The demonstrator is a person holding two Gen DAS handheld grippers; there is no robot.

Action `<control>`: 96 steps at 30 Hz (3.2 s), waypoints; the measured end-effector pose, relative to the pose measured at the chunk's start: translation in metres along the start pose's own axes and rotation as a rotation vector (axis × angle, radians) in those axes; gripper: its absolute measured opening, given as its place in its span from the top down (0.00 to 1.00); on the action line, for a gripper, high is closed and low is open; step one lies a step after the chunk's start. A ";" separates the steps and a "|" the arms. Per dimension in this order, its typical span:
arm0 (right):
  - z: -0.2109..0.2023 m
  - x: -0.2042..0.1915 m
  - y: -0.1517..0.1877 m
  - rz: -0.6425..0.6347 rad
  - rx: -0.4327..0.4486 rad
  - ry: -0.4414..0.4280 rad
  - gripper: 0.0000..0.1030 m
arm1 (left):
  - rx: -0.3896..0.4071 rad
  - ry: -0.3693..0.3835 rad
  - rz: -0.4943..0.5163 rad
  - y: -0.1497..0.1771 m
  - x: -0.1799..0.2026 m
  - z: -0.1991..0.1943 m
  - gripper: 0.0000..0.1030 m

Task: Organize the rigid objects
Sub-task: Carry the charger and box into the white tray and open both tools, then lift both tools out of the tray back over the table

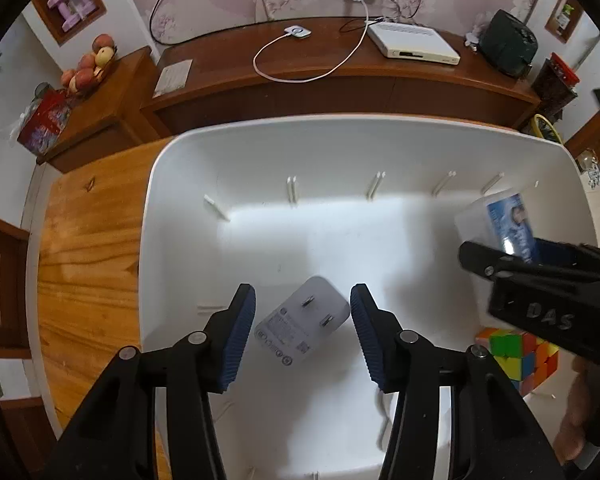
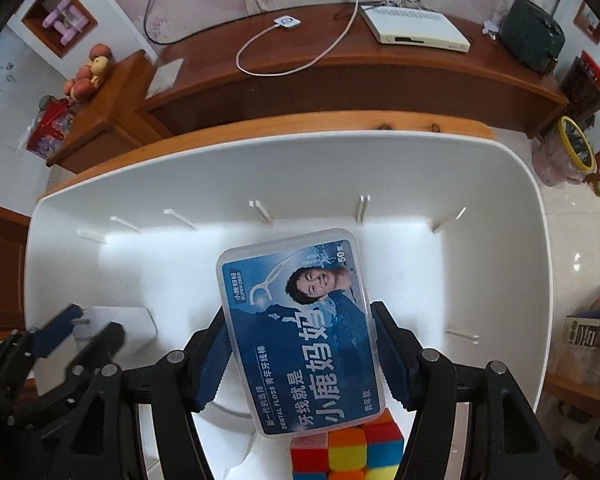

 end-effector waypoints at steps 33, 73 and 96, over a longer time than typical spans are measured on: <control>-0.174 -0.039 0.076 0.014 0.329 0.020 0.28 | 0.200 0.101 0.080 0.061 -0.004 -0.173 0.21; -0.214 -0.066 0.279 0.100 0.382 0.161 0.28 | 0.095 0.184 0.099 0.163 -0.025 -0.173 0.17; -0.096 -0.169 0.298 -0.553 0.320 0.267 0.28 | -0.073 0.087 -0.027 0.186 -0.034 -0.047 0.17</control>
Point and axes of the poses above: each gripper's, at about its wrist camera, not at the fingertips, and z roughly the way its jaws point, x to its right, y to its underside, the point moved 10 cm from there along z, roughly the way its jaws point, and after that the axes turned 15 degrees about -z, right-handed, at the moved point
